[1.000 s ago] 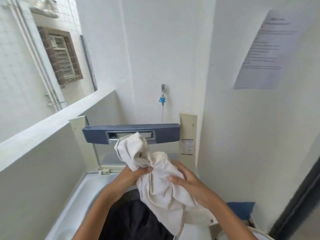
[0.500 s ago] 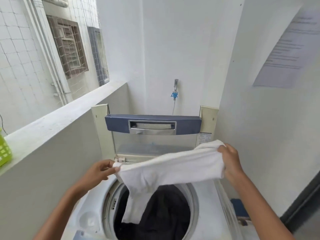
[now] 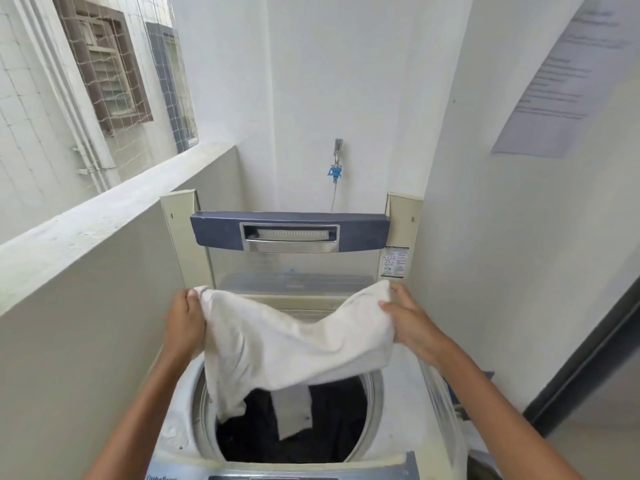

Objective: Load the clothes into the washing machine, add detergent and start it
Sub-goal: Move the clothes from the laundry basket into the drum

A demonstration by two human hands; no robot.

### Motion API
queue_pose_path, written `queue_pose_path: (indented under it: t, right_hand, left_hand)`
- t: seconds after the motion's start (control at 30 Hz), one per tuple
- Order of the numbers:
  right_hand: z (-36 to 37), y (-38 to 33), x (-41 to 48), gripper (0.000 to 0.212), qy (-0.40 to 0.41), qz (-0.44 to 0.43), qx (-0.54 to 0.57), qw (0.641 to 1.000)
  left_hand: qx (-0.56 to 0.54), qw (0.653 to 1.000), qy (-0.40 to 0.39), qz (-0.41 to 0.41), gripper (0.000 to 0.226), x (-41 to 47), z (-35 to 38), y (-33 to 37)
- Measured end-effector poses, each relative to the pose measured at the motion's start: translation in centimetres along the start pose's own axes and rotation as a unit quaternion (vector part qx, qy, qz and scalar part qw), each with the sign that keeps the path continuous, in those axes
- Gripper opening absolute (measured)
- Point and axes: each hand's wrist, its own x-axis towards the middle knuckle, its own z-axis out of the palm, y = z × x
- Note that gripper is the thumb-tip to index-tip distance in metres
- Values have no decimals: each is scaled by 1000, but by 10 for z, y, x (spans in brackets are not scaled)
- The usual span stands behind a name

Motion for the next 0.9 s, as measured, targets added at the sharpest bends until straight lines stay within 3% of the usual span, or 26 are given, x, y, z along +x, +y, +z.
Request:
queue_pose_path:
  t: [0.07, 0.13, 0.23, 0.37, 0.43, 0.53, 0.57, 0.67, 0.73, 0.9]
  right_hand:
    - [4, 20, 0, 47, -84, 74, -46, 993]
    - [4, 39, 0, 61, -130, 118, -211, 962]
    - [-3, 60, -5, 67, -136, 161, -267, 940]
    - [-27, 69, -11, 57, -152, 158, -247, 944]
    - [-41, 69, -16, 49, -154, 156, -231, 948]
    - [-61, 74, -22, 43, -128, 154, -203, 958]
    - [-66, 76, -23, 39, -119, 155, -195, 961]
    - [-80, 83, -27, 29, -108, 161, -172, 966]
    - [-89, 87, -31, 21, -106, 160, -147, 970]
    - [-124, 99, -40, 17, -35, 149, -57, 987]
  left_hand:
    - [-112, 990, -57, -56, 20, -1, 12, 8]
    - [-186, 963, -157, -111, 12, -6, 23, 12]
    - [-267, 882, -345, -178, 48, -16, 39, 9]
    - [-293, 810, -478, -168, 77, -21, 63, 8]
    - [-243, 815, -506, -146, 84, -21, 78, 11]
    - [-2, 877, -481, -16, 76, -26, 109, 11]
    - [87, 867, -490, 31, 70, -30, 121, 8]
    - [313, 782, -530, 98, 48, -44, 155, -9]
    - [339, 760, -538, 135, 29, -58, 174, -5]
    - [227, 803, -528, 160, 30, -99, 223, 55]
